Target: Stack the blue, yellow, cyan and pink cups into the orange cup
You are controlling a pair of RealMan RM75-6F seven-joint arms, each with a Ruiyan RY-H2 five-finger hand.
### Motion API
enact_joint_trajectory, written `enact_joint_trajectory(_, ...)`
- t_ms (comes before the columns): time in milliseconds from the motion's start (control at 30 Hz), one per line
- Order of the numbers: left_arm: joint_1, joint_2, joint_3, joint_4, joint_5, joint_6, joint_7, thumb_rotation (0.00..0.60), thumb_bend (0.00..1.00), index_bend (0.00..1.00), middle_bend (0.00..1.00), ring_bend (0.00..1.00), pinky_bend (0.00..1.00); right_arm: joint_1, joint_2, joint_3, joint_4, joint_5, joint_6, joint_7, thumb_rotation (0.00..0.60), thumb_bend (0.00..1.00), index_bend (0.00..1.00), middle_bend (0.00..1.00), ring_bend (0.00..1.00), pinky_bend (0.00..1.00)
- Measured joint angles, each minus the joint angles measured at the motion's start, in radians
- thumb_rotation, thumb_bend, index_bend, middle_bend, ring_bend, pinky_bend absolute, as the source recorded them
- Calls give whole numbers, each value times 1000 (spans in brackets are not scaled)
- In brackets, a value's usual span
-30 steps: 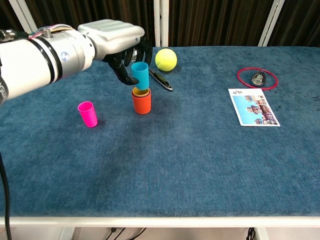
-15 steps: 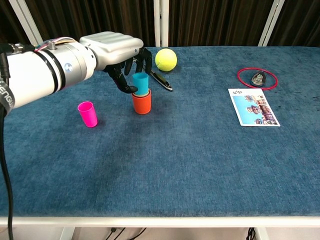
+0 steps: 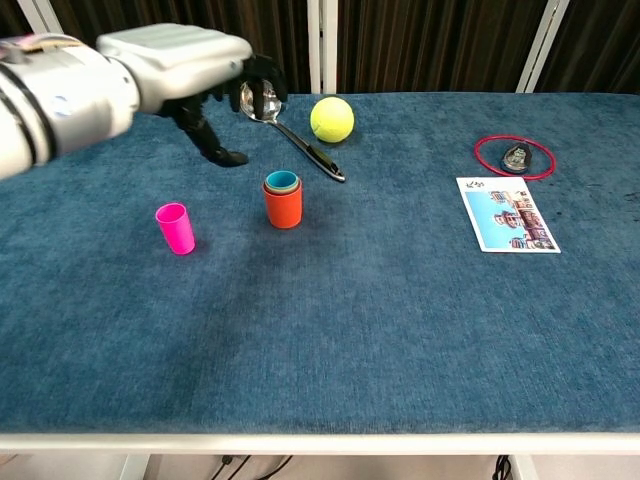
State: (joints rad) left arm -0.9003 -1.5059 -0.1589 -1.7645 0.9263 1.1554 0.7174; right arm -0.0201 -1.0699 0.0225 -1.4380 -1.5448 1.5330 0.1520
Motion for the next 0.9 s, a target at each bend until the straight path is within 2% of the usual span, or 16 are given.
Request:
enact_joint_trajectory(67,27,40,15,-62,6,28,2,600,224,238,311,315,326,4,5,3,-15,-5,4,-9,600,307,0,0,0,0)
enact_joint_trajectory(200,106,133,82,-182,37,90,4,600,222,240,311,315,326,10,11,5,-40,-17,9,-31,600,306,0,0,0,0)
enact_joint_trajectory(333,169,158,151,-213,89,118,-7,600,221,245,311,315,327,12,13,1,-56,-26,9,-54,600,307,0,0,0,0)
enact_joint_trajectory(500,202,126,182,-161,141,123,-32,600,222,245,311,315,327,8,16,-5,-68,-37,21,-70,600,306,0,0,0,0)
enact_joint_trajectory(700,218,61,178,-47,207,120,-57,600,222,245,310,315,326,-4,12,-16,-63,-42,31,-73,600,306,0,0,0,0)
enact_joint_trajectory(900,224,8,174,32,214,77,-63,600,222,245,308,314,326,-9,11,-18,-50,-36,31,-62,600,307,0,0,0,0)
